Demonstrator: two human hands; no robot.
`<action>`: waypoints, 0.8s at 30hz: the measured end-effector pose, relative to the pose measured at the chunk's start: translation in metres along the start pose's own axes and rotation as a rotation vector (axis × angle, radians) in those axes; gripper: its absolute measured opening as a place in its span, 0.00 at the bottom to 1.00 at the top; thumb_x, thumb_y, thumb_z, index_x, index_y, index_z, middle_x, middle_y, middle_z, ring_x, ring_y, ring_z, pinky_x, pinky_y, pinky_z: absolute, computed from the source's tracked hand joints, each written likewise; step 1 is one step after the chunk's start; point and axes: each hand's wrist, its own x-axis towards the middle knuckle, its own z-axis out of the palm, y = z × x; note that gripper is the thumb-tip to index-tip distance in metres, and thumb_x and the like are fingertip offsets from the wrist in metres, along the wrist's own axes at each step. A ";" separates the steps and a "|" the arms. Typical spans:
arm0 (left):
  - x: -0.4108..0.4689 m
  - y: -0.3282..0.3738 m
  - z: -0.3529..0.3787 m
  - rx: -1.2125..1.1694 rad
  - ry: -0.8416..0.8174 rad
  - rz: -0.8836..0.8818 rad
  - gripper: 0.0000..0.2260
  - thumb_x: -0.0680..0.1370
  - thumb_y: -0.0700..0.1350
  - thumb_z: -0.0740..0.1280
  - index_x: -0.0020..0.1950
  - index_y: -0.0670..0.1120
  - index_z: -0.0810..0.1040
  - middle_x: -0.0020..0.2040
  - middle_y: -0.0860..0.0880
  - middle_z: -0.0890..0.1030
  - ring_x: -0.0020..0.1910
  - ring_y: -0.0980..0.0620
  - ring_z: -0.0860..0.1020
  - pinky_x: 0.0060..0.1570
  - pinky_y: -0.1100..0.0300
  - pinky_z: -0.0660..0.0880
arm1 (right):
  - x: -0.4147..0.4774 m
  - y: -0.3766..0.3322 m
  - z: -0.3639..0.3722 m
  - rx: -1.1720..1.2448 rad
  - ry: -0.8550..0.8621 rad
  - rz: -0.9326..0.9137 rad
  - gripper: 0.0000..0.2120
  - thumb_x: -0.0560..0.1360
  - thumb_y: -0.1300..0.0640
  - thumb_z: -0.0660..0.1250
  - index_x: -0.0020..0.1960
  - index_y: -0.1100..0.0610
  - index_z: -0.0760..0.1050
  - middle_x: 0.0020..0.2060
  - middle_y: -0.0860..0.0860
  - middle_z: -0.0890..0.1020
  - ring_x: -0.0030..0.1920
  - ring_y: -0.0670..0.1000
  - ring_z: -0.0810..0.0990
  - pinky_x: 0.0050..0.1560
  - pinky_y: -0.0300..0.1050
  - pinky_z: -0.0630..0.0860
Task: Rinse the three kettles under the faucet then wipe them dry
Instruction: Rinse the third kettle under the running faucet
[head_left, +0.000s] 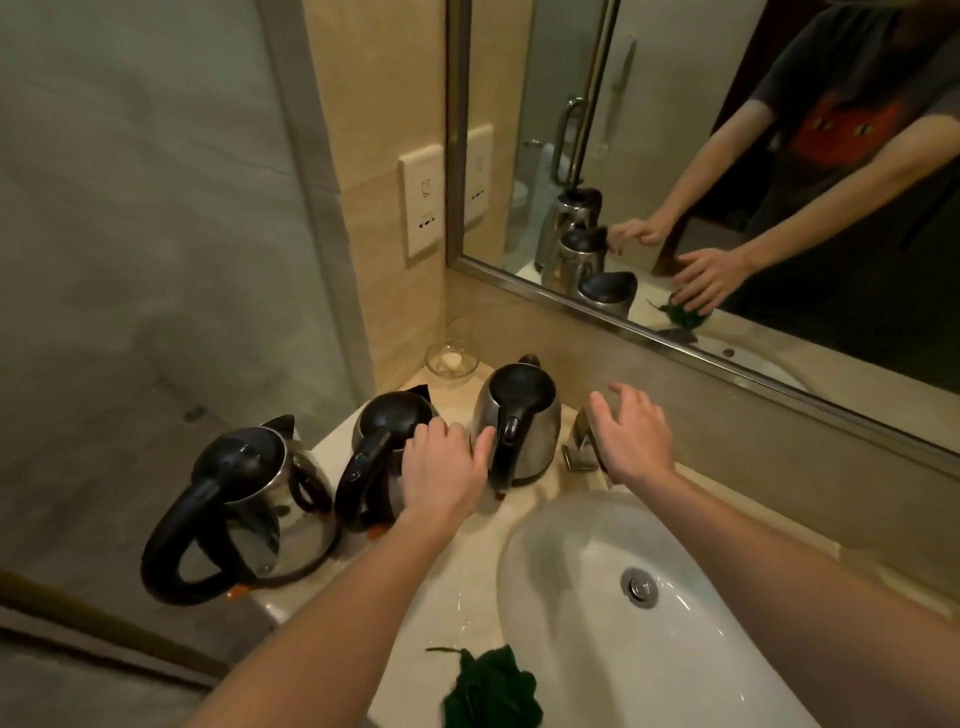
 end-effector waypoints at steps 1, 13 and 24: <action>0.002 0.007 0.005 -0.056 -0.034 -0.032 0.25 0.80 0.62 0.48 0.48 0.47 0.77 0.46 0.49 0.76 0.46 0.52 0.71 0.51 0.55 0.70 | 0.002 0.004 0.000 0.002 -0.007 0.000 0.27 0.81 0.38 0.52 0.74 0.52 0.65 0.71 0.52 0.70 0.71 0.55 0.66 0.71 0.54 0.63; 0.027 0.050 0.062 -0.767 -0.256 -0.487 0.28 0.79 0.64 0.51 0.51 0.43 0.79 0.45 0.46 0.80 0.46 0.48 0.78 0.52 0.50 0.75 | 0.018 0.050 -0.001 0.011 -0.031 -0.008 0.24 0.82 0.42 0.53 0.72 0.53 0.66 0.71 0.52 0.70 0.70 0.55 0.66 0.69 0.50 0.62; 0.021 0.052 0.052 -1.096 -0.210 -0.589 0.23 0.78 0.64 0.56 0.38 0.46 0.75 0.31 0.48 0.74 0.33 0.50 0.72 0.40 0.55 0.70 | 0.005 0.067 -0.017 -0.004 -0.033 -0.008 0.25 0.82 0.42 0.53 0.73 0.55 0.66 0.71 0.53 0.70 0.70 0.56 0.66 0.69 0.50 0.61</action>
